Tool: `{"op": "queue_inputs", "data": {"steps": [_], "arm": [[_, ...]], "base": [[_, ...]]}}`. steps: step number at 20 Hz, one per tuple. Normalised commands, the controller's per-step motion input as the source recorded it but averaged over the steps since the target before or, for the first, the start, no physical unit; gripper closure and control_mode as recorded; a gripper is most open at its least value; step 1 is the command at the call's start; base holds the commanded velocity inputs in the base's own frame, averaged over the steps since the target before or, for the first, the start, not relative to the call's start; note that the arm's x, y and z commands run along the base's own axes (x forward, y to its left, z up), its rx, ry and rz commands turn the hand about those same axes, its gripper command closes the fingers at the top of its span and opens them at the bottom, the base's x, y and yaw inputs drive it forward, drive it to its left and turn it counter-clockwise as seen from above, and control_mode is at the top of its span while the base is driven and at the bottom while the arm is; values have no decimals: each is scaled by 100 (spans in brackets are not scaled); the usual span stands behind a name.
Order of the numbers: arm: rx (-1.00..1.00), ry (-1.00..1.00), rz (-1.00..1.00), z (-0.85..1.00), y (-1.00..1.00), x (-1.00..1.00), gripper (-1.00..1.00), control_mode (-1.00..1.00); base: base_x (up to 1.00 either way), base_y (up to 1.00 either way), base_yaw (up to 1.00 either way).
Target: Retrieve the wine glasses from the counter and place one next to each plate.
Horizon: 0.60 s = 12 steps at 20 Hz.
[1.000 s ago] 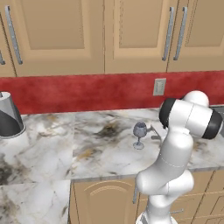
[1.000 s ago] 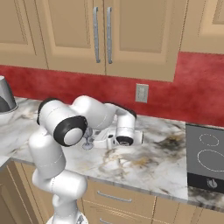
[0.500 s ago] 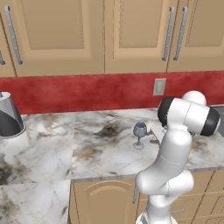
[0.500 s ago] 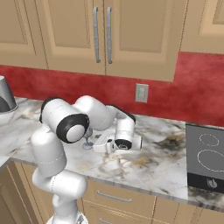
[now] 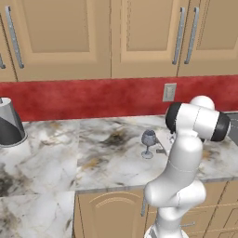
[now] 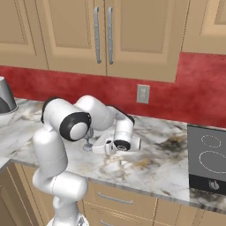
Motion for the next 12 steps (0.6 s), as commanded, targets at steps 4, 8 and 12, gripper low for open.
{"op": "queue_inputs", "data": {"steps": [4, 8, 12], "arm": [[0, 9, -1, -25, 11, 11, -100, -100], [0, 11, -5, -14, 0, 25, -100, -100], [0, 10, -9, -14, 0, 36, -100, -100]], "base": [[0, 0, 0], [0, 0, 0], [0, 0, 0]]}}
